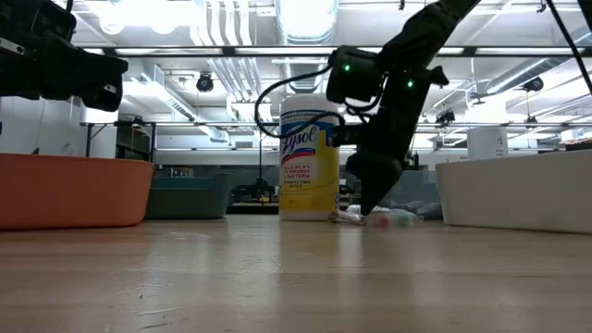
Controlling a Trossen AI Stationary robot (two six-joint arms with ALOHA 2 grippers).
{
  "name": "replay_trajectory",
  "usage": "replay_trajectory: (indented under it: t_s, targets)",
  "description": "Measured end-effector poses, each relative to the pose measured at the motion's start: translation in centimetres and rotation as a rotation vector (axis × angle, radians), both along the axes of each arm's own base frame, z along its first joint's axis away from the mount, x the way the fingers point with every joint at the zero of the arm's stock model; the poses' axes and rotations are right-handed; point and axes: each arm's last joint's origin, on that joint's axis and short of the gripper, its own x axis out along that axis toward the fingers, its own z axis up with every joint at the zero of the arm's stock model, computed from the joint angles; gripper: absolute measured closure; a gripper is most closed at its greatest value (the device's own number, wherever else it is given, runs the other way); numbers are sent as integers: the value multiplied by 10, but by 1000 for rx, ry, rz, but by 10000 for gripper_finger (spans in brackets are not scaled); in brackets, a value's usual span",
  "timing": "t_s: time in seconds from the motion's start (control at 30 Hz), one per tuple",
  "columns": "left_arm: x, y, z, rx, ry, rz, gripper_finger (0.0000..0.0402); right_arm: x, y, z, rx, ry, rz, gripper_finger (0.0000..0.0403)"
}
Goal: Pick & Place Travel size toiletries
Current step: Put the orange toothbrush into the blue bin
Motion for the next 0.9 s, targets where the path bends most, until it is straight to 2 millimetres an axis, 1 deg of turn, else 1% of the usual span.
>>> replay_trajectory:
  t_s: [0.17, 0.3, 0.4, 0.57, 0.63, 0.9]
  targets:
    - [0, 0, 0, 0, 0, 0, 394, 5, 0, -10, 3, 27, -1, 266]
    - [0, 0, 0, 0, 0, 0, 394, 6, 0, -10, 41, 15, -23, 273]
    - [0, 0, 0, 0, 0, 0, 394, 5, 1, -7, 66, 15, -34, 300]
    - [0, 0, 0, 0, 0, 0, 394, 2, 2, -3, 99, 25, -29, 362]
    - [0, 0, 0, 0, 0, 0, 394, 1, 2, -2, 114, 35, -26, 377]
    - [0, 0, 0, 0, 0, 0, 394, -1, 3, 4, 202, 24, -2, 384]
